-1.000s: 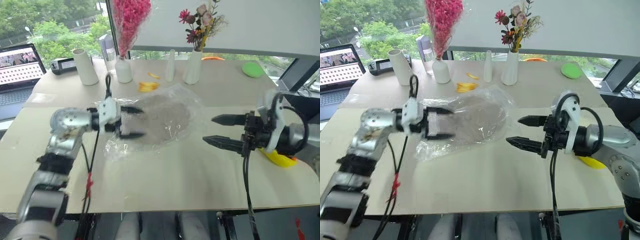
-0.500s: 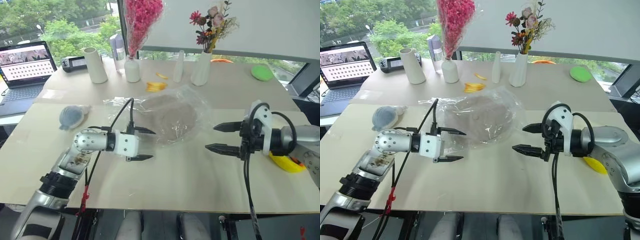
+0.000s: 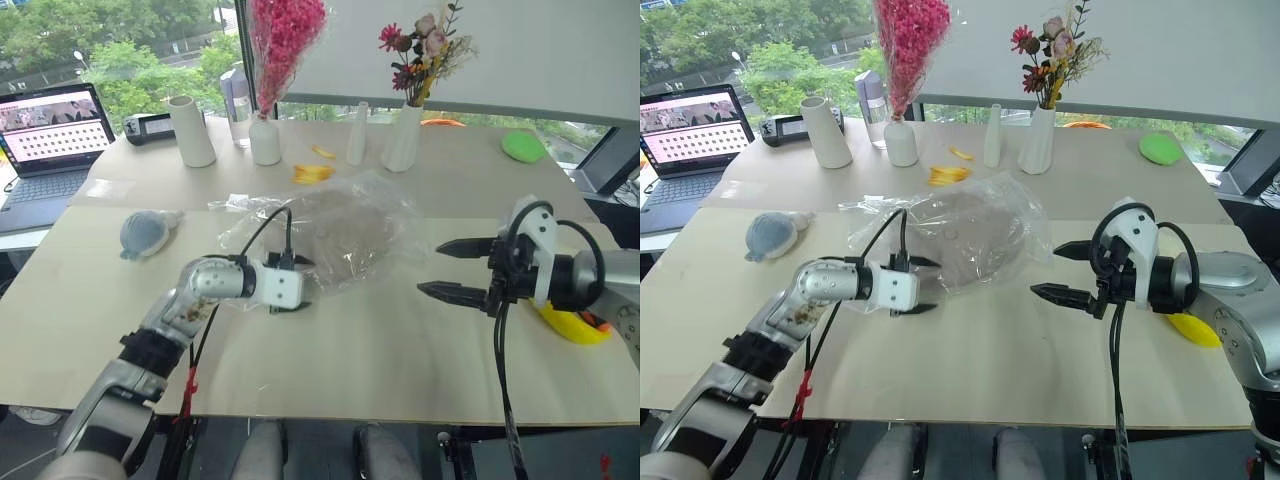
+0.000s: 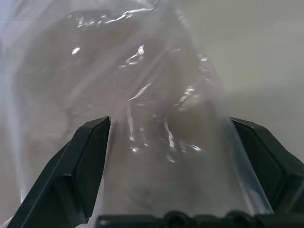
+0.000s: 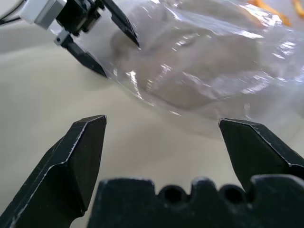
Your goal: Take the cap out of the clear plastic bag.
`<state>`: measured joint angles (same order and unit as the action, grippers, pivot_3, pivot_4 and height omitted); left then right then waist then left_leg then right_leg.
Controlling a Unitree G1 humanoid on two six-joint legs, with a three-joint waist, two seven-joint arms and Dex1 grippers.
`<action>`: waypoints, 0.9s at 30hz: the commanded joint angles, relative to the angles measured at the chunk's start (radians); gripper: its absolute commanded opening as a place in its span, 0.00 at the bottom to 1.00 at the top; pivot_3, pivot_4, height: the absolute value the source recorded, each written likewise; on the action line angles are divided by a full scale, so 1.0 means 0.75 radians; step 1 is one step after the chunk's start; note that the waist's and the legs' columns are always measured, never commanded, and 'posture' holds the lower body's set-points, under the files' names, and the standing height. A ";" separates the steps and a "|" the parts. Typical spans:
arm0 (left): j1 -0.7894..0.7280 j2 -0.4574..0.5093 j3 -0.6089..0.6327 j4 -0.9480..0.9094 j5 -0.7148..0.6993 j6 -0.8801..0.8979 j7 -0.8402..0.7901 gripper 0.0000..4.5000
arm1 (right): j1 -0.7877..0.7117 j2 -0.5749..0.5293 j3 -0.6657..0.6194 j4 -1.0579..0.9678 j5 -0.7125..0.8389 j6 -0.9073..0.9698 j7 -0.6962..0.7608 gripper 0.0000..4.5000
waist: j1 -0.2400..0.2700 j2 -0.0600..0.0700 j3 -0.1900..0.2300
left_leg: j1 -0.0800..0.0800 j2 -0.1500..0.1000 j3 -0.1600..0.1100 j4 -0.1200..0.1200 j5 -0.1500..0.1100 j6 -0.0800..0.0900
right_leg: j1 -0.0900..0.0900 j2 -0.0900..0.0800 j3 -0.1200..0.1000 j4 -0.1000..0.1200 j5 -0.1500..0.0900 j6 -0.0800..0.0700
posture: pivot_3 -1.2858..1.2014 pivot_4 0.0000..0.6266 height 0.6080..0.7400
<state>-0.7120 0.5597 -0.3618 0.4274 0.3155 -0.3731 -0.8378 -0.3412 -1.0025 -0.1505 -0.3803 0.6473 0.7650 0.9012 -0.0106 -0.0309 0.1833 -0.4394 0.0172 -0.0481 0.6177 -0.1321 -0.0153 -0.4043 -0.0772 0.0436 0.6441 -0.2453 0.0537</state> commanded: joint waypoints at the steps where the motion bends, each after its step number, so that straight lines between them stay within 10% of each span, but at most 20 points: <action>1: -0.110 -0.026 -0.015 0.167 0.147 -0.074 0.228 0.90 | -0.024 0.000 -0.047 -0.023 -0.010 -0.030 -0.007 1.00 | 0.000 0.000 0.000 | 0.000 0.000 0.000 0.000 0.000 0.000 | 0.000 0.000 0.000 0.000 0.000 0.000 | 0.52 0.24 1.00; 7: -0.148 -0.049 -0.071 0.322 0.264 -0.156 0.378 0.90 | -0.005 -0.006 -0.065 -0.027 -0.025 -0.036 -0.011 1.00 | -0.002 0.000 0.000 | 0.000 0.000 0.000 0.000 0.000 0.000 | 0.000 0.000 0.000 0.000 0.000 0.001 | 0.52 0.24 1.00; 19: -0.161 -0.072 -0.062 0.513 0.204 -0.225 0.335 0.04 | -0.011 0.012 -0.066 -0.039 -0.039 -0.038 -0.041 1.00 | -0.003 0.002 -0.002 | 0.001 0.000 0.000 0.001 0.000 0.000 | 0.001 0.000 0.000 0.001 0.001 0.001 | 0.52 0.24 1.00; 27: -0.290 -0.068 -0.036 0.691 0.116 -0.544 0.320 0.01 | -0.029 0.049 -0.050 -0.029 -0.080 -0.055 -0.064 1.00 | -0.004 0.003 -0.002 | 0.001 -0.001 0.000 0.001 0.000 0.000 | 0.001 0.000 0.000 0.001 0.001 0.001 | 0.52 0.24 1.00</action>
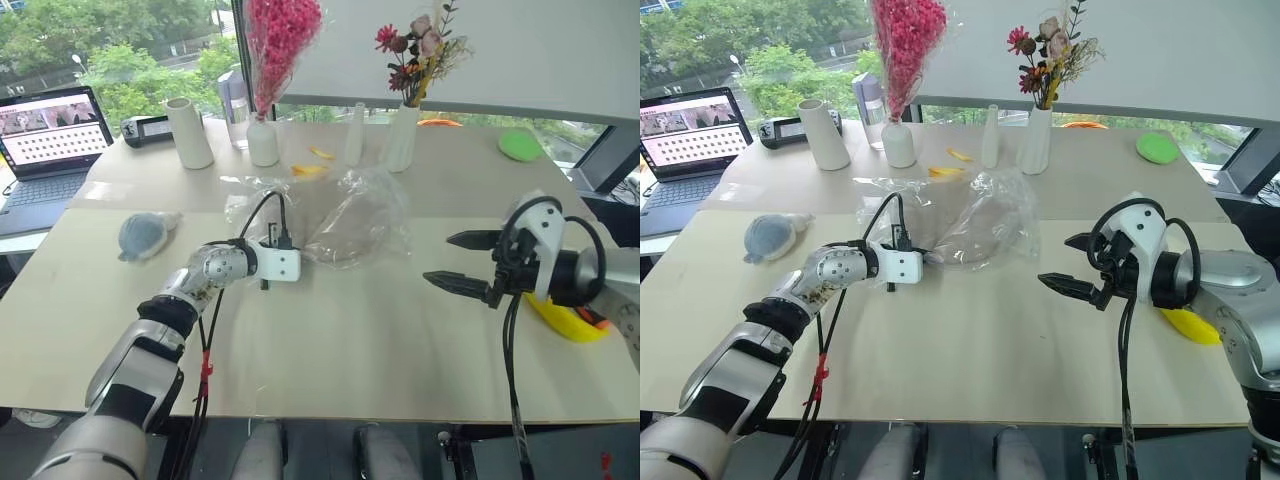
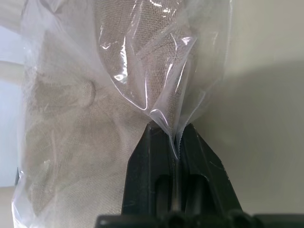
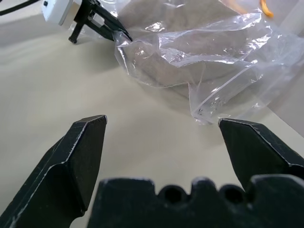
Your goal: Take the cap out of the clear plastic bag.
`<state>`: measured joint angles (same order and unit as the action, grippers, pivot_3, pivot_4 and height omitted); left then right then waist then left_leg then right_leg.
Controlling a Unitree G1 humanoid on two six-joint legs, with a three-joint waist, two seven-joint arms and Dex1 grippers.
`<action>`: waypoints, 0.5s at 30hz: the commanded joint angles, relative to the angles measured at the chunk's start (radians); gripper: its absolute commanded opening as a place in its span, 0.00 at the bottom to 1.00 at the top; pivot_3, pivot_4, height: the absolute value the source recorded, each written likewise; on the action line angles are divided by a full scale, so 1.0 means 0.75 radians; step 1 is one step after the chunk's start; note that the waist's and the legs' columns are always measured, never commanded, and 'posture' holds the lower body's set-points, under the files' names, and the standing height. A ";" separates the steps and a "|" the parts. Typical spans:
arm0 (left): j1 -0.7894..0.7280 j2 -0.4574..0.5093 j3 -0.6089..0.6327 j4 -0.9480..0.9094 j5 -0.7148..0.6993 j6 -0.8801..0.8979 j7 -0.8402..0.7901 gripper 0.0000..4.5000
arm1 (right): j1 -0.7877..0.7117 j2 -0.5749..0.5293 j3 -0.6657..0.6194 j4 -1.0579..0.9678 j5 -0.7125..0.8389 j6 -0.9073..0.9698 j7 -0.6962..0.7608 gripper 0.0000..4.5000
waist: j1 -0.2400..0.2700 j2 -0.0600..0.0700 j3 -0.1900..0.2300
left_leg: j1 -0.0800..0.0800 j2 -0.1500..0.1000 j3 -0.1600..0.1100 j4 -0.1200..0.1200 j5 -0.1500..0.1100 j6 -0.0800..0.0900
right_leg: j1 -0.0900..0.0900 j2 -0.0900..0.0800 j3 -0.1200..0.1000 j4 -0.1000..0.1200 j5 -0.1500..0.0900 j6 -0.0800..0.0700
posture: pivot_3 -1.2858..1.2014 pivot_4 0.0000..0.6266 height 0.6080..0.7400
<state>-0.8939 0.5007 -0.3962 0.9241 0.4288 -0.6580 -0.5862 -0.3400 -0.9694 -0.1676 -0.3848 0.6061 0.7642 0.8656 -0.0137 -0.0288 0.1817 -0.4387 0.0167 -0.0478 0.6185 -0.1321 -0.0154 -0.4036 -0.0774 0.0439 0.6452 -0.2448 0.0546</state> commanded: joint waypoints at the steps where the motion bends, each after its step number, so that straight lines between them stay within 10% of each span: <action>1: -0.060 0.013 0.003 0.030 -0.053 -0.261 -0.041 0.01 | -0.034 0.010 -0.025 -0.016 -0.039 -0.062 -0.027 1.00 | 0.001 0.000 0.000 | 0.000 0.000 0.000 0.000 0.000 0.000 | -0.001 0.000 0.000 0.000 0.000 0.000 | 0.52 0.24 1.00; 8: -0.060 0.132 -0.106 0.010 -0.379 -0.843 -0.387 0.08 | -0.080 0.037 -0.048 0.070 -0.145 -0.133 -0.107 1.00 | 0.003 0.000 0.000 | -0.003 -0.001 0.000 0.000 0.000 0.000 | -0.002 -0.001 0.000 -0.002 0.005 -0.008 | 0.52 0.24 1.00; 12: -0.112 0.280 -0.125 0.224 -0.240 -1.006 -0.401 0.36 | -0.070 0.053 -0.065 0.071 -0.160 -0.147 -0.128 1.00 | -0.014 0.000 0.001 | -0.003 0.000 0.001 0.000 0.000 0.000 | -0.003 0.000 0.001 -0.001 0.005 -0.007 | 0.52 0.24 1.00; 15: -0.202 0.351 -0.161 0.304 0.097 -0.936 -0.112 0.36 | -0.077 0.078 -0.049 0.066 -0.163 -0.149 -0.138 1.00 | -0.007 0.000 0.001 | -0.002 0.000 0.001 -0.001 0.000 0.000 | -0.002 0.000 0.000 0.000 0.001 -0.001 | 0.52 0.24 1.00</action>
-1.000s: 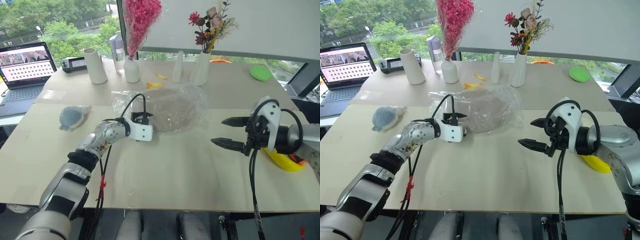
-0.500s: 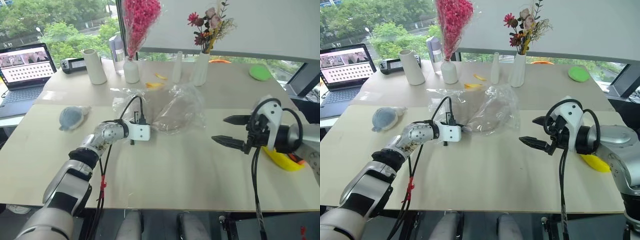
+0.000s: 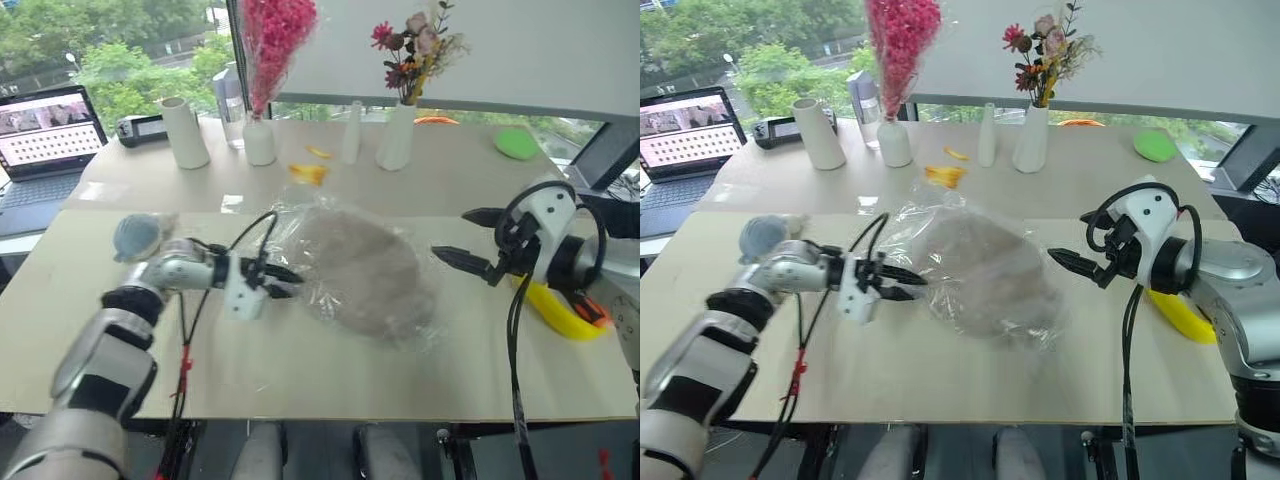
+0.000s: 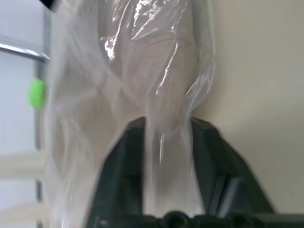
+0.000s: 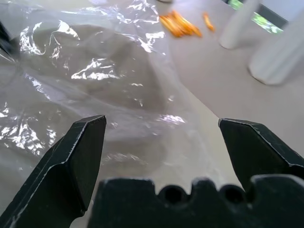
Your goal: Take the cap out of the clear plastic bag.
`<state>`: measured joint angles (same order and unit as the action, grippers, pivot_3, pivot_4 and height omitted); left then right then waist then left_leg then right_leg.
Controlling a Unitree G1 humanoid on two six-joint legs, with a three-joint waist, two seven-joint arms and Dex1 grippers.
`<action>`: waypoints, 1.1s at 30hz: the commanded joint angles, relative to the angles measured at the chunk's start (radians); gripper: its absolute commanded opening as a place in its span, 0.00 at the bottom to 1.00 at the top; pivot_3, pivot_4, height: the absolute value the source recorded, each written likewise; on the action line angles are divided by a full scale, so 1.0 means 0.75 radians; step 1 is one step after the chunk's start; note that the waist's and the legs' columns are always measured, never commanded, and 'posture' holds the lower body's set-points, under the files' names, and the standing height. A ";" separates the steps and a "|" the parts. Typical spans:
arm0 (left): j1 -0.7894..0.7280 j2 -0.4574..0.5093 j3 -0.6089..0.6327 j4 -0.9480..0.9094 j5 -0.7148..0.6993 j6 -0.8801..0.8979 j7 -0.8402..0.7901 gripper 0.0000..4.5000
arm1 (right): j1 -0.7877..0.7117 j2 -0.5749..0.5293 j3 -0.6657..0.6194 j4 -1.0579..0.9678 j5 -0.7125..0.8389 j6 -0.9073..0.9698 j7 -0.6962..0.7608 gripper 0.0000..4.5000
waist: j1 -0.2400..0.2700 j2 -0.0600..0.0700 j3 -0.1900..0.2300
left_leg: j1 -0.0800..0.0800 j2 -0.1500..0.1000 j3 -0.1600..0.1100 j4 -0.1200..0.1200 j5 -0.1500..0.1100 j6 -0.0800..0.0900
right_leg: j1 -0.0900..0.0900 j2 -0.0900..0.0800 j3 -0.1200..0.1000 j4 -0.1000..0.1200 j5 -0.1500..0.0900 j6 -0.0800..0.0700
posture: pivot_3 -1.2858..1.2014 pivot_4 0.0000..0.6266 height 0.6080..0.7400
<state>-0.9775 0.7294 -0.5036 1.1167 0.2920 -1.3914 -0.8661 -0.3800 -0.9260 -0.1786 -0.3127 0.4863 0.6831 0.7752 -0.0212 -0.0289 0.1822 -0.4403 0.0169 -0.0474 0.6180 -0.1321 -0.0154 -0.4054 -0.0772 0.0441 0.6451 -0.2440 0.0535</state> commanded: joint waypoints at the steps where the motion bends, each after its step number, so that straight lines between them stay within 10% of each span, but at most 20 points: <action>1: -0.127 0.072 -0.066 0.052 0.438 0.108 0.435 0.36 | -0.030 0.029 -0.028 -0.030 -0.005 -0.041 -0.021 1.00 | 0.008 0.000 0.000 | 0.000 0.000 0.000 0.000 0.000 0.000 | 0.001 0.000 0.000 0.000 -0.001 0.001 | 0.52 0.24 1.00; 6: -0.320 0.089 -0.444 0.175 1.083 0.652 1.339 0.41 | -0.061 0.058 -0.011 -0.023 -0.018 -0.036 -0.036 1.00 | 0.026 -0.001 0.001 | -0.003 -0.002 -0.001 0.008 0.000 0.000 | 0.002 -0.001 -0.002 0.001 -0.002 0.007 | 0.52 0.24 1.00; 16: -0.444 -0.020 -0.358 0.292 0.990 0.801 1.473 0.98 | -0.021 0.052 -0.052 -0.070 -0.002 0.003 -0.044 1.00 | 0.031 -0.003 0.002 | -0.009 -0.002 -0.001 0.008 -0.001 -0.001 | -0.004 -0.001 -0.002 0.001 -0.002 0.007 | 0.52 0.24 1.00; 28: -0.367 -0.101 0.389 0.041 -0.085 0.619 0.658 0.98 | 0.018 0.036 -0.096 -0.105 0.026 0.033 -0.043 1.00 | 0.009 -0.005 0.004 | -0.009 -0.001 -0.001 0.009 -0.001 -0.001 | -0.004 -0.001 -0.002 0.002 0.001 0.003 | 0.52 0.24 1.00; 33: 0.072 -0.135 0.182 -0.736 -0.666 0.845 -0.118 0.98 | 0.008 0.050 -0.080 -0.096 0.021 0.027 -0.048 1.00 | 0.010 0.003 -0.001 | -0.003 -0.002 0.001 0.007 -0.001 -0.001 | 0.003 -0.005 0.000 0.000 0.005 -0.004 | 0.52 0.24 1.00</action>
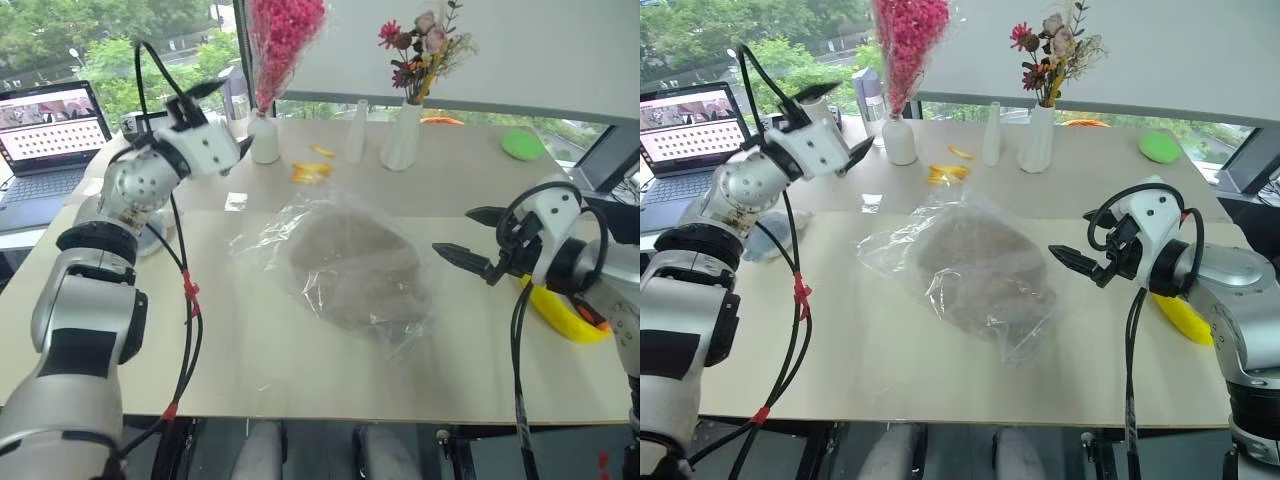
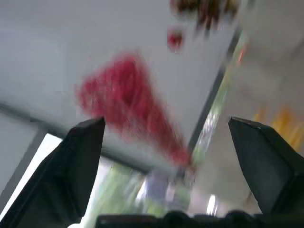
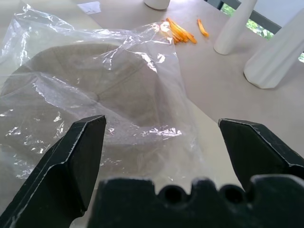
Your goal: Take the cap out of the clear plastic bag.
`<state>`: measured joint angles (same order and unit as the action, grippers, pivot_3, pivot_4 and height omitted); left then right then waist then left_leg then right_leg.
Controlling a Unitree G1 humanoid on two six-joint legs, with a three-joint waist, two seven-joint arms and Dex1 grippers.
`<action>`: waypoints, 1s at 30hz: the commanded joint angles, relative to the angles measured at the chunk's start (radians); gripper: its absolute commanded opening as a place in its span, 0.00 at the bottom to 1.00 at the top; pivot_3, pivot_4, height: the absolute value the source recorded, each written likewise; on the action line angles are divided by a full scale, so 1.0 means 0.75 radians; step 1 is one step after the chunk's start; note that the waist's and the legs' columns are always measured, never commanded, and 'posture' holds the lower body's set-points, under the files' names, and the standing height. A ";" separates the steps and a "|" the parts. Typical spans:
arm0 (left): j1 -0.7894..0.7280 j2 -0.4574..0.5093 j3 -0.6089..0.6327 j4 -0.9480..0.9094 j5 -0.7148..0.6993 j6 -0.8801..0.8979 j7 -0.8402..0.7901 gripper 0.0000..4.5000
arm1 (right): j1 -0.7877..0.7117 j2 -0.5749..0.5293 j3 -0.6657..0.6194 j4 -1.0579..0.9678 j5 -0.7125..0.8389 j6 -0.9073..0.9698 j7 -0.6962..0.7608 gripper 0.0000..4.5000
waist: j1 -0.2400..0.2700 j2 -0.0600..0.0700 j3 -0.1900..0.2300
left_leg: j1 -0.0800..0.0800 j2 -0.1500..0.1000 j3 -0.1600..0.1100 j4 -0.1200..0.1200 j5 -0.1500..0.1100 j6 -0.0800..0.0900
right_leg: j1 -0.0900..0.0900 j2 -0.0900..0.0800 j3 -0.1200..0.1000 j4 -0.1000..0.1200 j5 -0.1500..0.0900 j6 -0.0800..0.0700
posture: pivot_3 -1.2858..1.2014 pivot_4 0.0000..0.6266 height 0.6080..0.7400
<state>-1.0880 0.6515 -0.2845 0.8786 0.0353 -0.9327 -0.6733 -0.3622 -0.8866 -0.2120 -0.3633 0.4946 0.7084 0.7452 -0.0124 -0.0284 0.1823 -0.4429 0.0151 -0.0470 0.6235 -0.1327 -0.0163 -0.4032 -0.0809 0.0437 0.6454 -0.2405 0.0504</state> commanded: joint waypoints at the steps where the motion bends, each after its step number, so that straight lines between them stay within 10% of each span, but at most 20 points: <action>1: 0.293 -0.032 -0.135 -0.561 -0.399 0.357 -0.451 0.98 | -0.016 0.000 -0.031 -0.028 0.009 -0.009 -0.008 1.00 | -0.004 0.003 -0.001 | 0.002 -0.001 0.002 0.000 0.000 0.000 | 0.000 -0.001 0.001 0.000 0.000 0.000 | 0.52 0.24 1.00; 14: 0.520 -0.125 -0.224 -0.907 -0.348 0.955 -0.706 0.98 | 0.011 0.013 -0.039 -0.061 0.013 0.007 -0.031 1.00 | -0.004 0.002 0.000 | 0.003 0.002 0.001 0.003 0.000 0.001 | 0.000 0.005 0.002 0.002 -0.004 0.007 | 0.52 0.24 1.00; 27: 0.588 -0.305 -0.280 -0.937 -0.084 1.456 -0.494 0.98 | 0.084 0.019 -0.110 -0.145 0.050 0.045 -0.092 1.00 | -0.003 0.002 0.000 | 0.003 0.002 -0.001 0.003 0.000 0.001 | 0.001 0.005 0.002 0.002 -0.005 0.008 | 0.52 0.24 1.00; 30: 0.590 -0.320 -0.283 -0.906 -0.054 1.481 -0.488 0.75 | 0.083 0.016 -0.105 -0.144 0.051 0.044 -0.099 1.00 | -0.002 0.002 0.000 | 0.003 0.002 0.000 0.003 0.000 0.001 | 0.001 0.005 0.002 0.002 -0.005 0.008 | 0.52 0.24 1.00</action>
<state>-0.6561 0.4157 -0.4914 0.1895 -0.0312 0.1597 -1.0411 -0.2957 -0.8690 -0.2549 -0.4435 0.5277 0.7406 0.6804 -0.0138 -0.0267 0.1826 -0.4407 0.0167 -0.0474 0.6259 -0.1325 -0.0156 -0.4025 -0.0774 0.0450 0.6467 -0.2446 0.0562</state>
